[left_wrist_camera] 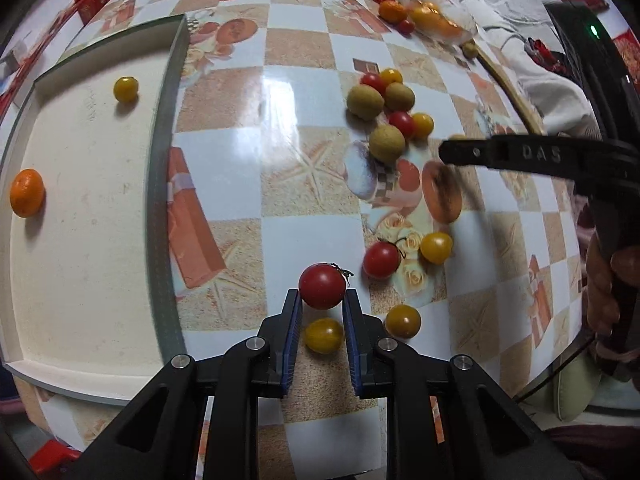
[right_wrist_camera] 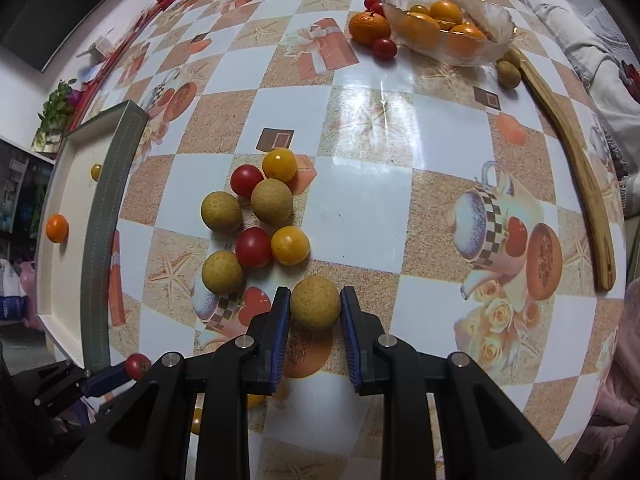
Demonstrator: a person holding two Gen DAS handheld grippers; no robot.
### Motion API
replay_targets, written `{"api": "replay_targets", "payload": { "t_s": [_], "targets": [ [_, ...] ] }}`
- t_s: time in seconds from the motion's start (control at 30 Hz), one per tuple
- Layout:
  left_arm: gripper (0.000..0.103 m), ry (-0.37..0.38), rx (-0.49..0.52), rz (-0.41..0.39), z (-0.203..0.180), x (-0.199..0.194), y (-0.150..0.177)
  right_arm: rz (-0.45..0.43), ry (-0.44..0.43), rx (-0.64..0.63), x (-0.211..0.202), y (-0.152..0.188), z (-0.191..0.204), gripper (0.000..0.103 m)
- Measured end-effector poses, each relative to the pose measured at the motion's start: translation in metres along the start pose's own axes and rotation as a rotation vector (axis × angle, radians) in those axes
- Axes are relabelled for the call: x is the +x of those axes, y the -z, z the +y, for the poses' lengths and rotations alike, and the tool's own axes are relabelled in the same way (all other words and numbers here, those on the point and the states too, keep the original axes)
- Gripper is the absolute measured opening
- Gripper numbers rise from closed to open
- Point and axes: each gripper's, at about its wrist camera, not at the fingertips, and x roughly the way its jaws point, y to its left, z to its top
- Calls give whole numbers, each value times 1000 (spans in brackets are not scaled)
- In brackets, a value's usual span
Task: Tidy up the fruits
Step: 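Grasp a red cherry tomato with left while right grasps a yellow-green fruit, then carry both fruits into the white tray and open both tools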
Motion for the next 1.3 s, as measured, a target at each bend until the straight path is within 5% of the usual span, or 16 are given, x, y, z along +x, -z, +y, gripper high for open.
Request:
{"api": "replay_targets", "payload": {
  "t_s": [0.7, 1.3],
  "targets": [
    [22, -15, -53, -113, 56, -38, -21, -45, -57, -87, -25, -18, 52, 27],
    [22, -152, -237, -194, 160, -64, -24, -22, -162, -295, -6, -55, 168, 27]
  ]
}}
